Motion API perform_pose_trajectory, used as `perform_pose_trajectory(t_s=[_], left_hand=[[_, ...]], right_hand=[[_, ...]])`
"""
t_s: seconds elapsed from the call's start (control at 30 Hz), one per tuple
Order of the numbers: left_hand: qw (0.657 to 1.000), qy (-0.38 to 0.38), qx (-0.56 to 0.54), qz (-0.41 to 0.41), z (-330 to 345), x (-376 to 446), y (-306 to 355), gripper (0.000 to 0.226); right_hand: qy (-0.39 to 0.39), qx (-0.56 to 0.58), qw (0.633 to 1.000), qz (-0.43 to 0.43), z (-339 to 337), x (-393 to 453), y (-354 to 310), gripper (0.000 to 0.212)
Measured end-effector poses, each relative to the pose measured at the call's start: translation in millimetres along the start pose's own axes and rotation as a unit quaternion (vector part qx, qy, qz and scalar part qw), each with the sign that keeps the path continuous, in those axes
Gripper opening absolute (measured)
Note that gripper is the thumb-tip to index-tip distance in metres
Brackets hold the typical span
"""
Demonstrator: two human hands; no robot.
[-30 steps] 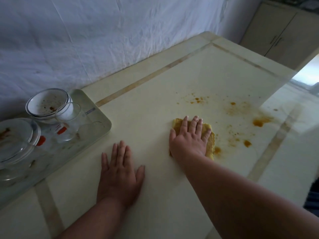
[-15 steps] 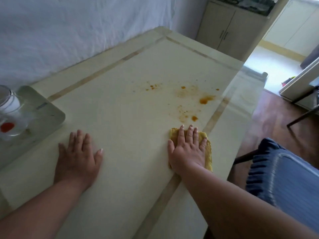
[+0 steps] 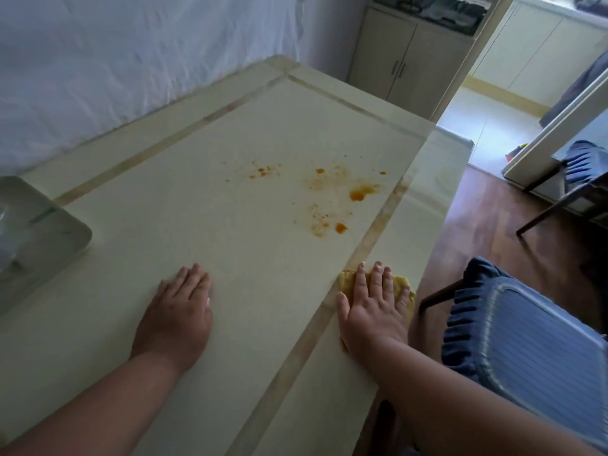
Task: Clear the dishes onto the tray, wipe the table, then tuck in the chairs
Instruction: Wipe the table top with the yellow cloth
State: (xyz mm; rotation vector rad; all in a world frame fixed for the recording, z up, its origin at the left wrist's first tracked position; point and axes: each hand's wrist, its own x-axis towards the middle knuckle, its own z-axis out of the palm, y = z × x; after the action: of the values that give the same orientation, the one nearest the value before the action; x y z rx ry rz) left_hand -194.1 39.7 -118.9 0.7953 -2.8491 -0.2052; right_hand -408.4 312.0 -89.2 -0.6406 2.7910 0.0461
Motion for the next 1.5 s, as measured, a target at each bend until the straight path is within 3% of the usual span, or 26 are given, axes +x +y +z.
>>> perform_pose_trajectory(t_s=[0.23,0.33,0.4,0.57,0.73,1.03,1.4,1.5], left_hand=[[0.999,0.018,0.016,-0.033,-24,16,8,0.043],[0.997,0.038,0.019,-0.062,-31,49,5,0.023],[0.995,0.054,0.008,-0.084,-29,75,2,0.022],[0.976,0.122,-0.002,-0.18,-9,136,-25,0.048],[0.939,0.101,-0.02,-0.328,12,162,-28,0.077],[0.947,0.024,0.045,-0.317,19,168,-32,0.082],[0.949,0.028,0.06,-0.309,17,171,-36,0.078],[0.947,0.028,0.063,-0.312,18,167,-36,0.078]], right_hand=[[-0.014,-0.008,1.0,-0.001,-16,47,-22,0.086],[-0.014,-0.024,0.999,-0.039,-23,80,-41,0.087],[-0.015,-0.035,0.996,-0.081,-29,108,-56,0.09],[-0.02,-0.077,0.966,-0.245,-54,172,-115,0.097],[-0.019,-0.102,0.918,-0.382,-69,215,-169,0.098],[-0.002,-0.092,0.876,-0.474,-71,281,-289,0.095],[0.016,-0.103,0.847,-0.522,-83,339,-413,0.093],[0.017,-0.074,0.878,-0.473,-81,344,-427,0.087]])
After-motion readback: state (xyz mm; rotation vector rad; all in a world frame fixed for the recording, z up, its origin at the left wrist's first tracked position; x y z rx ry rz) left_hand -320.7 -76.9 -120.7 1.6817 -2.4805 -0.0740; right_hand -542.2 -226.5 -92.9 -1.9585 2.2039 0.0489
